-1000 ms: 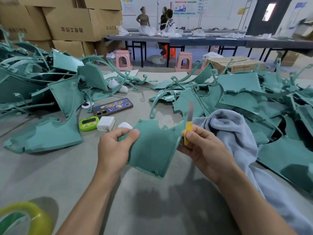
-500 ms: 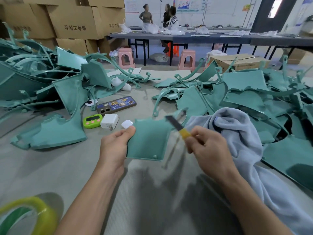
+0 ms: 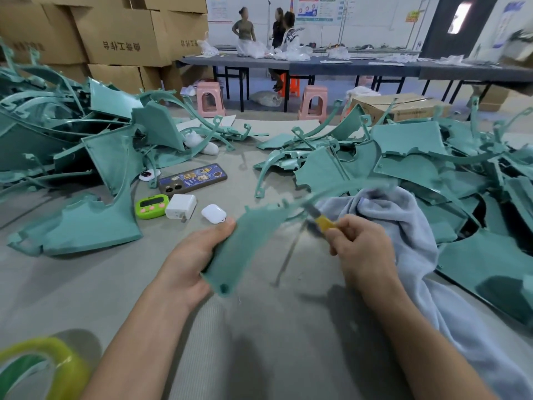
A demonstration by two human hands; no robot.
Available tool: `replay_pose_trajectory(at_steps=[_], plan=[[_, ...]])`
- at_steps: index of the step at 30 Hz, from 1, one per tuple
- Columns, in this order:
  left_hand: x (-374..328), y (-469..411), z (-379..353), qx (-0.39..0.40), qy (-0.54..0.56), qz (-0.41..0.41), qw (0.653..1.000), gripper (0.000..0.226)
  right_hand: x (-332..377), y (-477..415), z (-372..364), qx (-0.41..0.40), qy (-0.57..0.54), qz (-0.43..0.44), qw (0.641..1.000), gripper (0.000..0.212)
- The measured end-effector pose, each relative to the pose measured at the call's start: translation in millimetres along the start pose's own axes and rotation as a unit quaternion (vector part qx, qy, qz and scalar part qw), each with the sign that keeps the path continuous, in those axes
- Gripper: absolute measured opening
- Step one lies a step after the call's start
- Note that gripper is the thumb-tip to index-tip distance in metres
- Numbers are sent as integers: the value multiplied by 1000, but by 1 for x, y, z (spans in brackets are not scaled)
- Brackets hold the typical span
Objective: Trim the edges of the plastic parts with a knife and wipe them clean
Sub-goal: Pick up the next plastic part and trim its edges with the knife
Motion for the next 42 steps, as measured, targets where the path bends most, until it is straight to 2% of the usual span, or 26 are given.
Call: replay_pose_trajectory(at_steps=[2, 6, 8, 11, 13, 15, 18, 20, 21, 22, 24, 26, 27, 28, 29, 31, 33, 35, 39, 42], plan=[[0, -3, 5, -27, -26, -6, 999, 24, -12, -7, 7, -20, -79, -47, 996, 35], [0, -10, 17, -91, -1, -24, 996, 16, -1, 4, 2, 35, -81, -1, 996, 29], [-1, -11, 19, -104, -4, -40, 994, 15, 12, 13, -4, 112, -116, 31, 986, 26], [-1, -10, 21, -114, -19, -46, 992, 16, 34, 32, -15, 268, -165, 95, 944, 18], [0, -10, 19, -103, -40, -41, 993, 22, 37, 38, -21, 295, -143, 105, 939, 14], [2, -10, 17, -76, -61, -35, 995, 26, 29, 29, -23, 240, -151, 75, 956, 17], [1, -10, 15, -50, -75, -43, 995, 22, -7, 0, -4, 60, -152, -59, 985, 26], [-1, -9, 13, -38, -70, -45, 996, 19, -31, -13, 19, -71, -116, -144, 980, 30], [-1, -8, 13, -36, -63, -43, 996, 19, -37, -15, 27, -106, -132, -160, 972, 31], [-2, -8, 13, -38, -56, -41, 997, 20, -35, -14, 30, -107, -173, -148, 968, 30], [-3, -8, 14, -44, -49, -40, 997, 22, -15, -6, 22, -20, -256, -70, 964, 20], [-2, -7, 13, -44, -46, -37, 997, 23, 12, 10, 1, 113, -255, 20, 960, 15], [-2, -7, 13, -43, -45, -36, 997, 23, 18, 16, -8, 155, -234, 39, 959, 16], [-2, -7, 14, -44, -43, -37, 997, 23, 17, 18, -15, 161, -205, 34, 965, 18], [-2, -7, 15, -49, -41, -37, 997, 22, 10, 13, -16, 129, -174, 11, 976, 21], [-4, -8, 19, -61, -37, -37, 997, 19, -10, -2, -2, 8, -88, -62, 994, 26], [-5, -9, 21, -60, -26, -32, 997, 15, -29, -11, 18, -85, -53, -136, 986, 31], [-5, -9, 22, -56, -18, -23, 998, 16, -38, -14, 25, -104, -86, -169, 976, 29], [-4, -7, 22, -71, 16, -3, 997, 22, -36, -12, 21, -96, -78, -161, 979, 26], [-4, -5, 18, -80, 38, 9, 996, 16, -39, -15, 22, -97, -89, -164, 978, 29]])
Point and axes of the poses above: each hand's wrist, its own y-axis away from the middle knuckle, its own z-axis out of the back of the hand, x = y × z, the point moved 7 cm from there along -y, towards the middle knuckle, and after that the axes turned 14 degrees about -z, right-handed, at the moved point
